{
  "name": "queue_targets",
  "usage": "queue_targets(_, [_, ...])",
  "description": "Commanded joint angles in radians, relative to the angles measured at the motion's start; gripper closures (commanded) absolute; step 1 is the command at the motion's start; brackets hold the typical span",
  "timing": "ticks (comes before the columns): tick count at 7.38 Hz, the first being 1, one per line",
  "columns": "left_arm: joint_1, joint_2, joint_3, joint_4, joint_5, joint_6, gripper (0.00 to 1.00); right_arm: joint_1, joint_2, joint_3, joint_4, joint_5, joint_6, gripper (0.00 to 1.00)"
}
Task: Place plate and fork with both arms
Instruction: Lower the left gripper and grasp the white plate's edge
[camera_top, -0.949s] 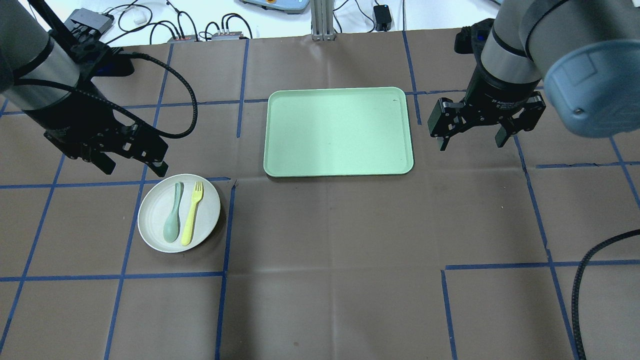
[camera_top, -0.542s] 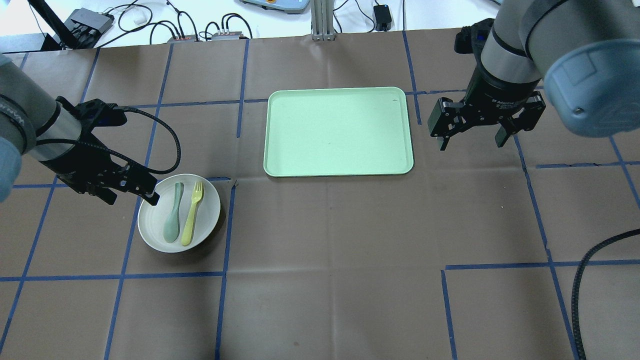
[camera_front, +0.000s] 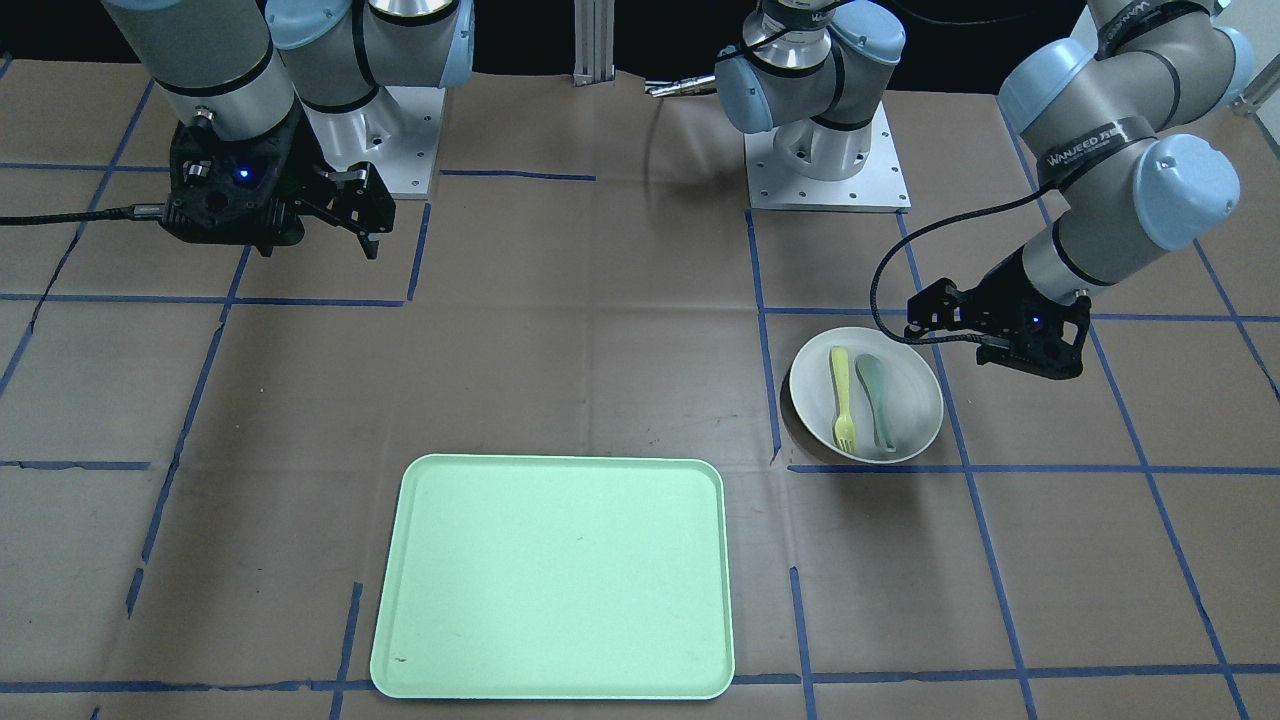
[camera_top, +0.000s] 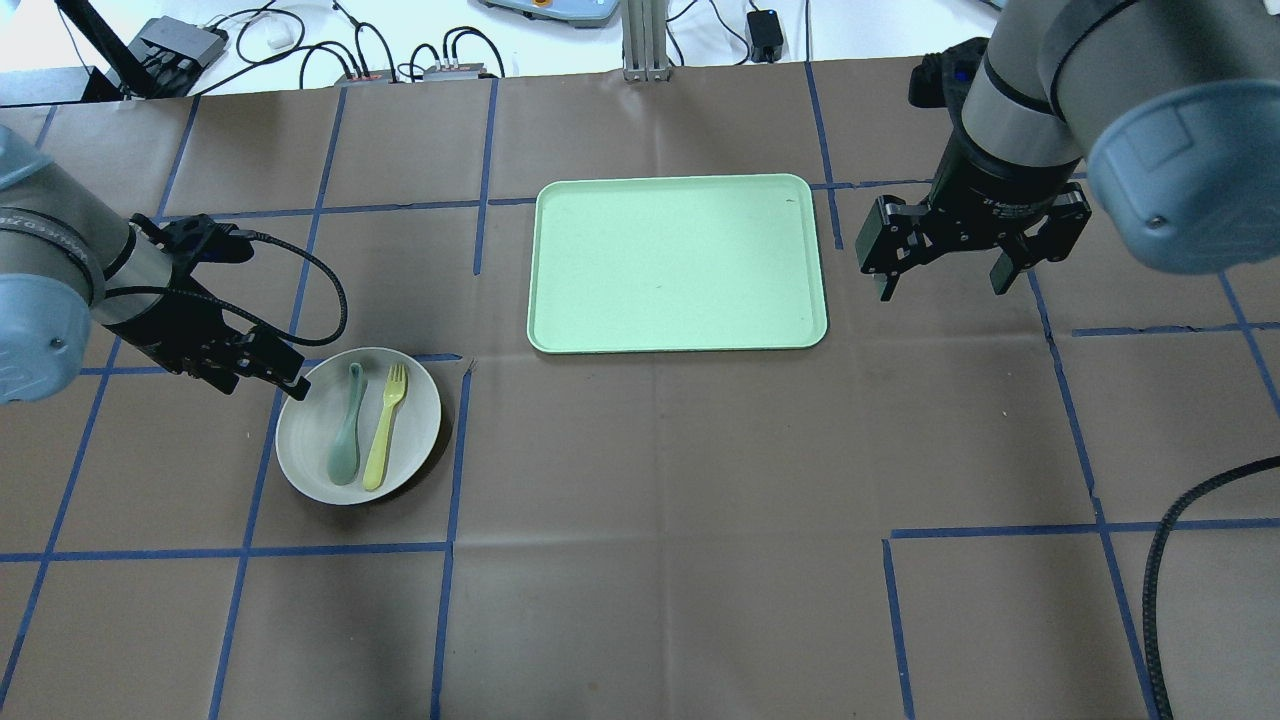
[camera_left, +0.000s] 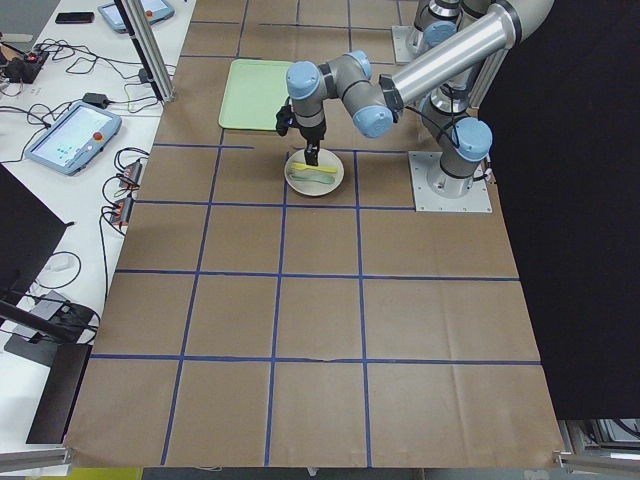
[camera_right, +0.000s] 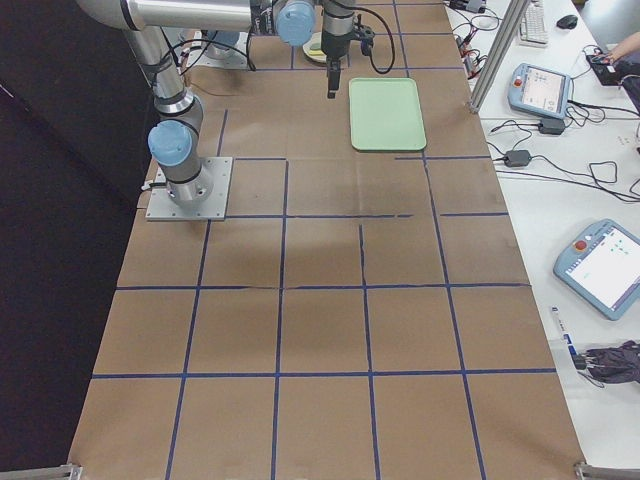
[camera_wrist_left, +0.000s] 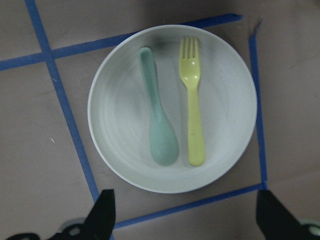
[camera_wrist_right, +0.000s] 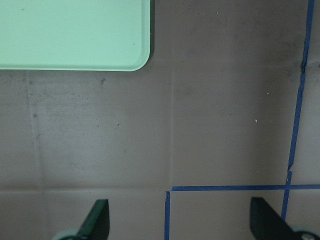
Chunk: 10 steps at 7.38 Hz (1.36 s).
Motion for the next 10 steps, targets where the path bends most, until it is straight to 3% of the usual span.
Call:
queue_targets(1, [0.052,-0.078,-0.005,0.054,-0.002,0.03,0.0,0.0,0.0,0.0,0.0,0.0,0.001,0.0])
queue_targets(3, [0.071,-0.135,-0.008,0.135,-0.02,0.033,0.0,0.0,0.0,0.0,0.0,0.0,-0.001,0.0])
queue_targets(6, [0.069,-0.167,-0.01,0.145,-0.028,0.022,0.01,0.0,0.0,0.0,0.0,0.0,0.001,0.0])
queue_targets(7, [0.069,-0.185,-0.008,0.151,-0.096,0.02,0.01,0.0,0.0,0.0,0.0,0.0,0.001,0.0])
queue_targets(10, [0.071,-0.204,-0.019,0.199,-0.124,0.002,0.03,0.0,0.0,0.0,0.0,0.0,-0.001,0.0])
